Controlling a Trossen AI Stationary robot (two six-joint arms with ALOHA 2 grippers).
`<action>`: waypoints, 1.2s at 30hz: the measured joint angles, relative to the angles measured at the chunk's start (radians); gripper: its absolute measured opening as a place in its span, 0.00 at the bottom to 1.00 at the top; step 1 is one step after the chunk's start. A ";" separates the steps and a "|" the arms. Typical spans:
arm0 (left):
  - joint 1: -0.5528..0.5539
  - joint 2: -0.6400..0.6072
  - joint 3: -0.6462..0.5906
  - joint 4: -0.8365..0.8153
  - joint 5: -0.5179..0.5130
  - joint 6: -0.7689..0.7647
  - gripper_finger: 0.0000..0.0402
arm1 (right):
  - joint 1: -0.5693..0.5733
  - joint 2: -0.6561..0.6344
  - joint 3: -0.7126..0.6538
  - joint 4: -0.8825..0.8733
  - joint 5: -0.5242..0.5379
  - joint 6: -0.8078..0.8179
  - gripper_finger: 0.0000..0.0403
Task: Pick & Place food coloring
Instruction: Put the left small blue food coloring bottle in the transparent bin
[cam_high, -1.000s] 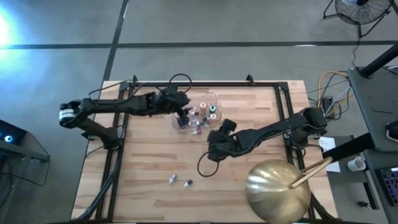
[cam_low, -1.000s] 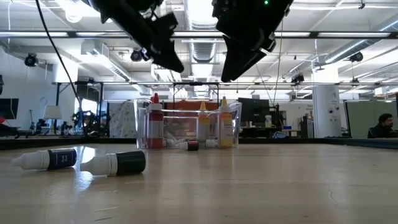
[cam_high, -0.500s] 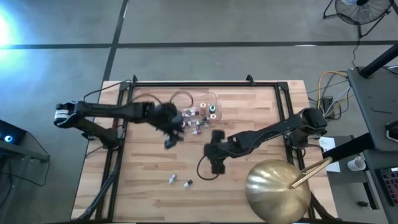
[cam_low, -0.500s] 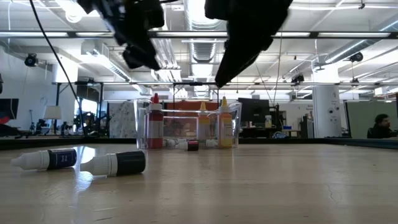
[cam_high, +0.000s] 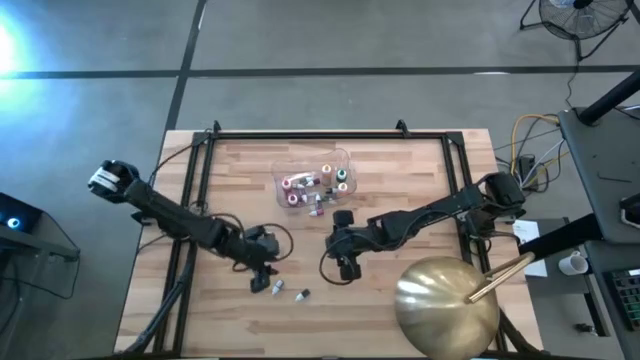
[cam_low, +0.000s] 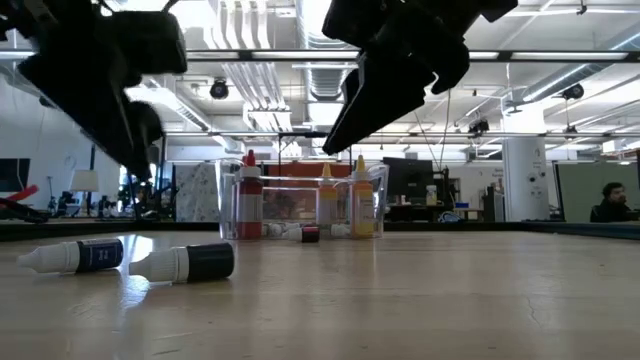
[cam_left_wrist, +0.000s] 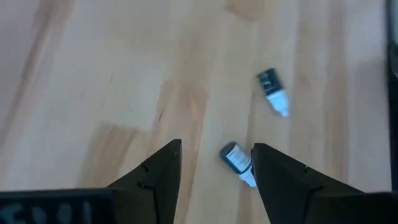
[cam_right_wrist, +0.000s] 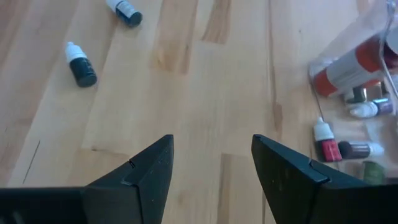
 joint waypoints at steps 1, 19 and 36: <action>-0.016 0.010 -0.007 0.003 -0.022 -0.069 0.42 | 0.000 0.000 -0.002 0.001 0.001 0.011 0.52; -0.116 0.382 0.237 -0.171 -0.079 -0.632 0.42 | 0.001 0.000 -0.081 -0.008 0.001 0.101 0.52; -0.138 0.325 0.268 -0.205 -0.085 -0.531 0.42 | 0.001 0.000 -0.114 -0.058 -0.001 0.207 0.52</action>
